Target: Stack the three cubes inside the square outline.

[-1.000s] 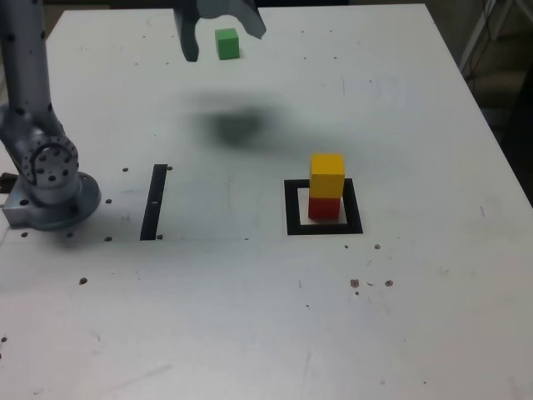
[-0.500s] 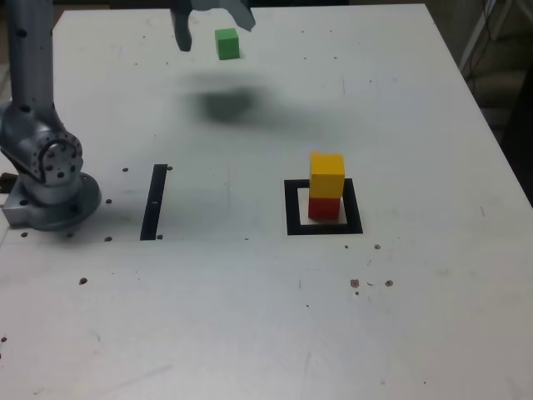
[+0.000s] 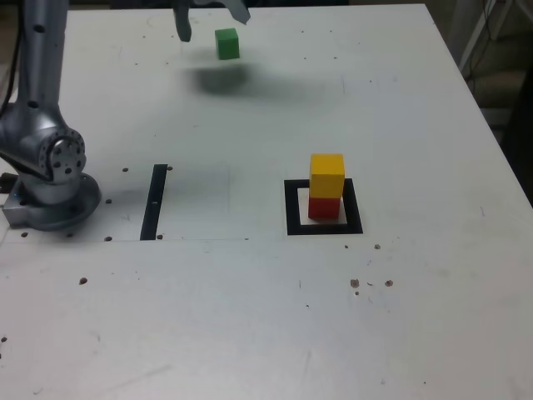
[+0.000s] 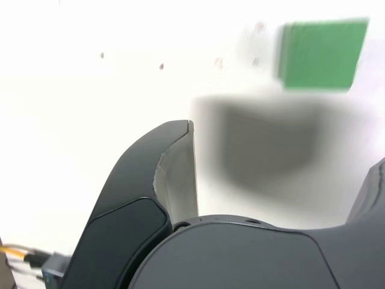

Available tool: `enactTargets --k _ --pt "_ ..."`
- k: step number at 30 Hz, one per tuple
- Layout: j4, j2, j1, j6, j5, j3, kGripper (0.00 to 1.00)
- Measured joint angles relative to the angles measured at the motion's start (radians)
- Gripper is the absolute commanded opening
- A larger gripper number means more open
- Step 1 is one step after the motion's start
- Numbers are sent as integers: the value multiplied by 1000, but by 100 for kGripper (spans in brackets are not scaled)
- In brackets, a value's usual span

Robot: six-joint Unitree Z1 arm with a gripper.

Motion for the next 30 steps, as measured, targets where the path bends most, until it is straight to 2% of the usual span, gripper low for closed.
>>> enactTargets --k 8,19,30 --pt "1 86 32 55 0 -101 99" --pt "17 168 36 66 -2 -188 98" --pt "67 254 36 71 -10 -289 92"
